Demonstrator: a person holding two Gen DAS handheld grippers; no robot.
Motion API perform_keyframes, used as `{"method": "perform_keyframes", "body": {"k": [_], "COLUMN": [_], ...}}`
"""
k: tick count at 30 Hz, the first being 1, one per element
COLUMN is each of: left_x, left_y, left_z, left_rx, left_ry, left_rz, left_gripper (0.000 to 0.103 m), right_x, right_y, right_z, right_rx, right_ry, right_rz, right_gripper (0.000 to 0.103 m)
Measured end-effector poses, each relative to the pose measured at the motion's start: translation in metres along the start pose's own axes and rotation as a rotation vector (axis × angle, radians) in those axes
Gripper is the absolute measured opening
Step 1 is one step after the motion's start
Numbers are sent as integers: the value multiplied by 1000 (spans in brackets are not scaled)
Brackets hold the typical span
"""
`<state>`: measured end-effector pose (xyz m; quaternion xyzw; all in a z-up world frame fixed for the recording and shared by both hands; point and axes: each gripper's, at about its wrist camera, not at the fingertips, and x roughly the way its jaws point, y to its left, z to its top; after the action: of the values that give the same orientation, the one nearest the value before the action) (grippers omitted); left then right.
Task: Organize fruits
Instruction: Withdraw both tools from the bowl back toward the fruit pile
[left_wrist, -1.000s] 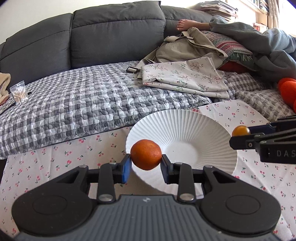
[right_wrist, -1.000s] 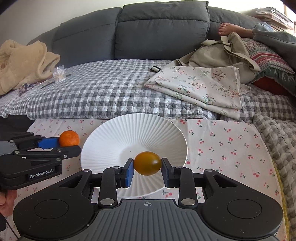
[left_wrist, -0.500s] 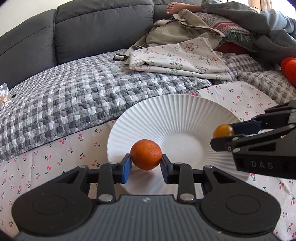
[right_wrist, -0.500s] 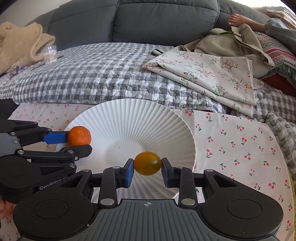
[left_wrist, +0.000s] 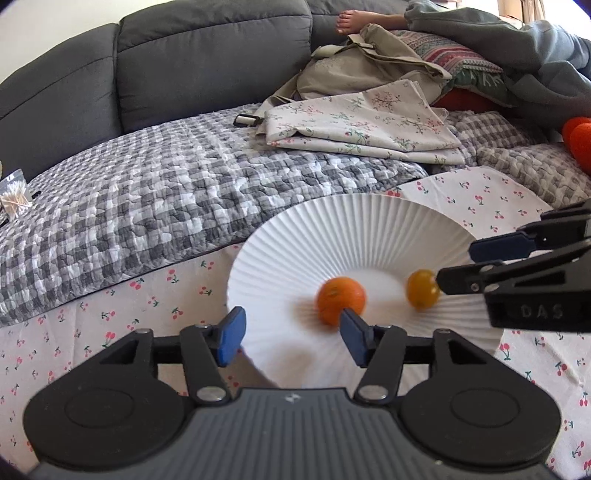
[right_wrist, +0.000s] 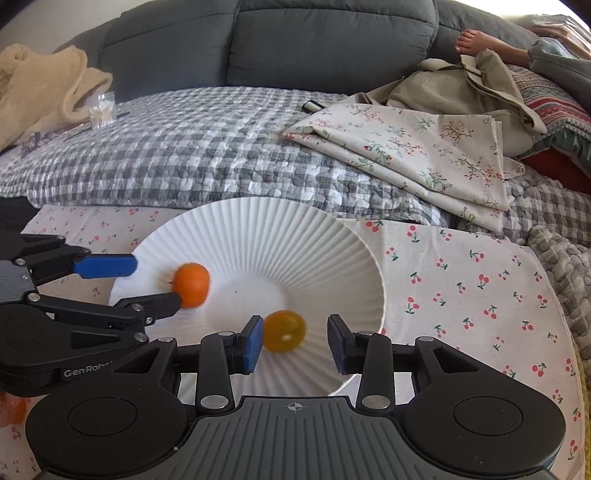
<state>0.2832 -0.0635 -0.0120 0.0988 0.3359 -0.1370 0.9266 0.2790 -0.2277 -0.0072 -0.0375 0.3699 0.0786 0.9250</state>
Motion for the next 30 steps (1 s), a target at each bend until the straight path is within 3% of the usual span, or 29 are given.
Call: {"method": "perform_keyframes", "body": {"k": [8, 18, 20, 22, 30], "left_x": [-24, -69, -82, -99, -160], "left_y": [21, 33, 36, 41, 48], "left_z": [1, -17, -22, -29, -58], "left_rx": [-51, -103, -130, -183, -242], "left_ry": [-8, 47, 56, 53, 29], "left_rz": [4, 20, 33, 49, 71], "left_gripper": [61, 63, 67, 80, 92], "right_x": [-24, -71, -85, -101, -156], "right_y": [-26, -19, -12, -6, 9], "right_z": [2, -11, -14, -18, -42], "right_rx": [84, 170, 172, 174, 215], "right_ry": [-21, -7, -4, -9, -42], "right_rz": [-18, 74, 97, 100, 144], "right_gripper": [40, 68, 73, 79, 92]}}
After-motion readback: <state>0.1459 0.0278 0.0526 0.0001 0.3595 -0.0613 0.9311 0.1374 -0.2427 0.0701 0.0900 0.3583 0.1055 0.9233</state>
